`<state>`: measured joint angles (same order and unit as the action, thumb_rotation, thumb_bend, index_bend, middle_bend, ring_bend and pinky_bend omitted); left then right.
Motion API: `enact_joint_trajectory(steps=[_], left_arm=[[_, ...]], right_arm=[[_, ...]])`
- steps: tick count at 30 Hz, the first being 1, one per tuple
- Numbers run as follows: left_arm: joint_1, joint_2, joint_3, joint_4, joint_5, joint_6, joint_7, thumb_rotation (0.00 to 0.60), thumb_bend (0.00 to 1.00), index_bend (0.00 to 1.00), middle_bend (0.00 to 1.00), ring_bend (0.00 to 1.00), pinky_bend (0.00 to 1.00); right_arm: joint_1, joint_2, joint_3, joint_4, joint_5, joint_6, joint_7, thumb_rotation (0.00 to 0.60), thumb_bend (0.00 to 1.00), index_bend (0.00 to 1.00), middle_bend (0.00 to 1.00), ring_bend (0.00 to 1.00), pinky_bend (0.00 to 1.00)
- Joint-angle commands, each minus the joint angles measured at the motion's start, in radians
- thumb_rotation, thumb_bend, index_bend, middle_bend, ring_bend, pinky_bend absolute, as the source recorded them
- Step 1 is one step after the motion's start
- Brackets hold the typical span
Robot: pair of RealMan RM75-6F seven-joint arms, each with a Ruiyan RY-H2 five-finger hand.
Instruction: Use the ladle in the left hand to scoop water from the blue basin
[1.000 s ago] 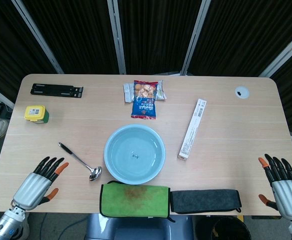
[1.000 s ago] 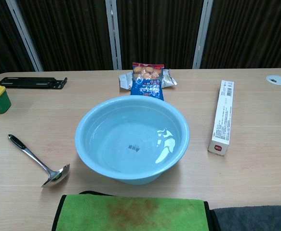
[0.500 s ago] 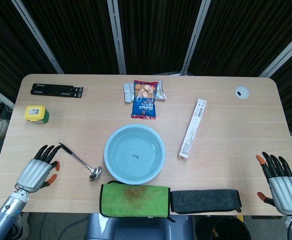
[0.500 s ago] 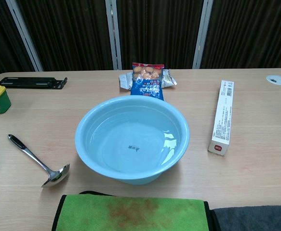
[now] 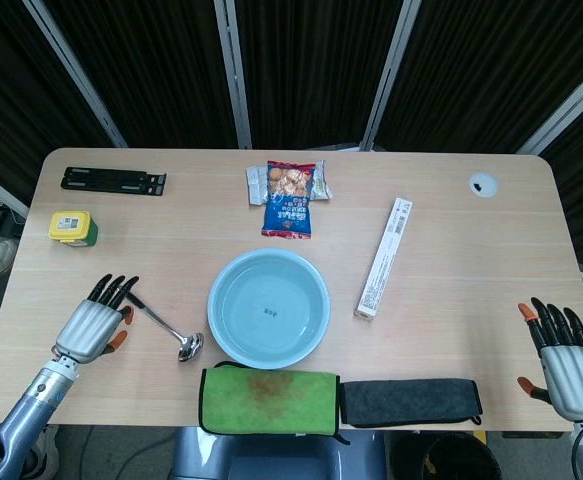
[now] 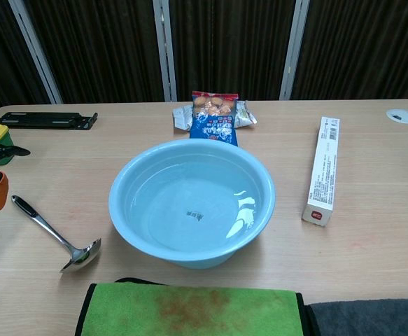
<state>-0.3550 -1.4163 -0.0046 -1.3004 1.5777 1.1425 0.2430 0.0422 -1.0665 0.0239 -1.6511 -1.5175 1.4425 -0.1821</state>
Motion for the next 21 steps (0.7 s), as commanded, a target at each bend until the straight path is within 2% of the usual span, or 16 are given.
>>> enact_joint_trajectory(steps=[1, 8, 21], left_arm=[[-0.019, -0.031, -0.006, 0.048, -0.010, -0.020, 0.002, 0.600, 0.35, 0.47, 0.00, 0.00, 0.00], [-0.047, -0.109, -0.009, 0.158, -0.026, -0.050, -0.017, 0.600, 0.34, 0.32, 0.00, 0.00, 0.00], [-0.092, -0.183, 0.018, 0.277, -0.015, -0.097, -0.069, 0.600, 0.33, 0.39, 0.00, 0.00, 0.00]], right_arm=[[0.003, -0.001, 0.004, 0.001, 0.010, -0.005, -0.001, 0.600, 0.00, 0.00, 0.00, 0.00, 0.00], [0.004, 0.003, 0.011, -0.003, 0.021, -0.002, 0.010, 0.600, 0.00, 0.00, 0.00, 0.00, 0.00], [0.020, -0.018, 0.009, 0.022, 0.023, -0.021, 0.003, 0.600, 0.00, 0.00, 0.00, 0.00, 0.00]])
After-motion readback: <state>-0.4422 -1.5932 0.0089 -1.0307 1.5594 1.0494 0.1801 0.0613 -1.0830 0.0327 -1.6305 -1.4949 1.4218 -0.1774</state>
